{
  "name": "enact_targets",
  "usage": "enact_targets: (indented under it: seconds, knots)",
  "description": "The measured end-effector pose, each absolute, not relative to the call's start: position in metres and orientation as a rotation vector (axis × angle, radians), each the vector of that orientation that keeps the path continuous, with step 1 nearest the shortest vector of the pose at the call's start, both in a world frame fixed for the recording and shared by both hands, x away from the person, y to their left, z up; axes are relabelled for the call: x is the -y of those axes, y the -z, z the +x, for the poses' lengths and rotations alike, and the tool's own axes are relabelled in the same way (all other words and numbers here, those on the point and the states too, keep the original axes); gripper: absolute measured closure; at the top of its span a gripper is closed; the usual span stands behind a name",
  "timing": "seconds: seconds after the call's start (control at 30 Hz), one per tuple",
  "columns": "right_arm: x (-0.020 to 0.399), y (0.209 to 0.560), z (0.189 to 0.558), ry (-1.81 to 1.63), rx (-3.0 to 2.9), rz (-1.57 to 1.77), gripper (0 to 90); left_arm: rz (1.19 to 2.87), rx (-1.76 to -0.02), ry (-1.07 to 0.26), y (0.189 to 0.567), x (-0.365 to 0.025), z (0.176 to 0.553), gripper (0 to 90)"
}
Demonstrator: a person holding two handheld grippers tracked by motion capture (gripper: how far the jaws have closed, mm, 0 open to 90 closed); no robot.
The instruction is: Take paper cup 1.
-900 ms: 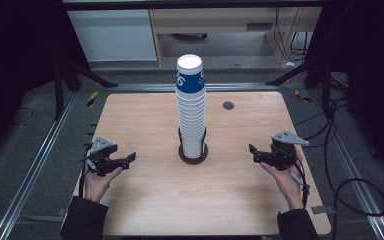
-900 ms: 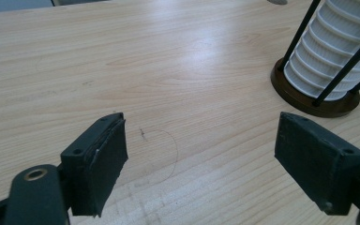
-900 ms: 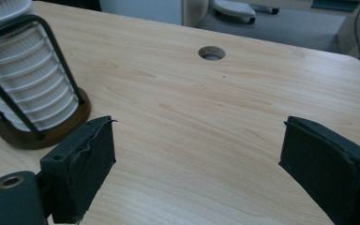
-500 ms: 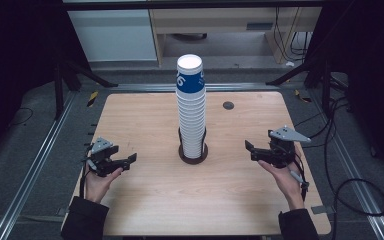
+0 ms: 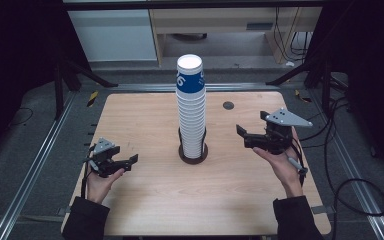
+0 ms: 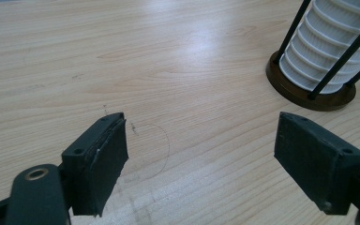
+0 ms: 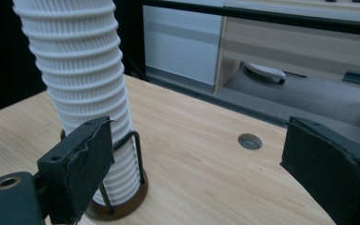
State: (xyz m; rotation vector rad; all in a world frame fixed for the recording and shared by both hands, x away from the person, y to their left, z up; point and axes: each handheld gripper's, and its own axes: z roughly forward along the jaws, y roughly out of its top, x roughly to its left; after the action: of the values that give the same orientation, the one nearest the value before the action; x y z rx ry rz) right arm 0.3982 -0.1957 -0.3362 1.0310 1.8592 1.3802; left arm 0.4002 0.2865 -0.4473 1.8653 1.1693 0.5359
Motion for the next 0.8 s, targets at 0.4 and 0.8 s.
enact_targets:
  seconds: [0.4, 0.8]
  knots:
    - [0.172, 0.303, 0.404, -1.482, -1.864, 0.940, 8.9, 1.871, -1.166, -0.526, 0.449, -0.286, 0.401, 17.0]
    - [0.137, 0.278, 0.410, -1.575, -1.875, 0.825, 8.7, 1.890, -1.164, -0.519, 0.451, -0.285, 0.401, 17.0]
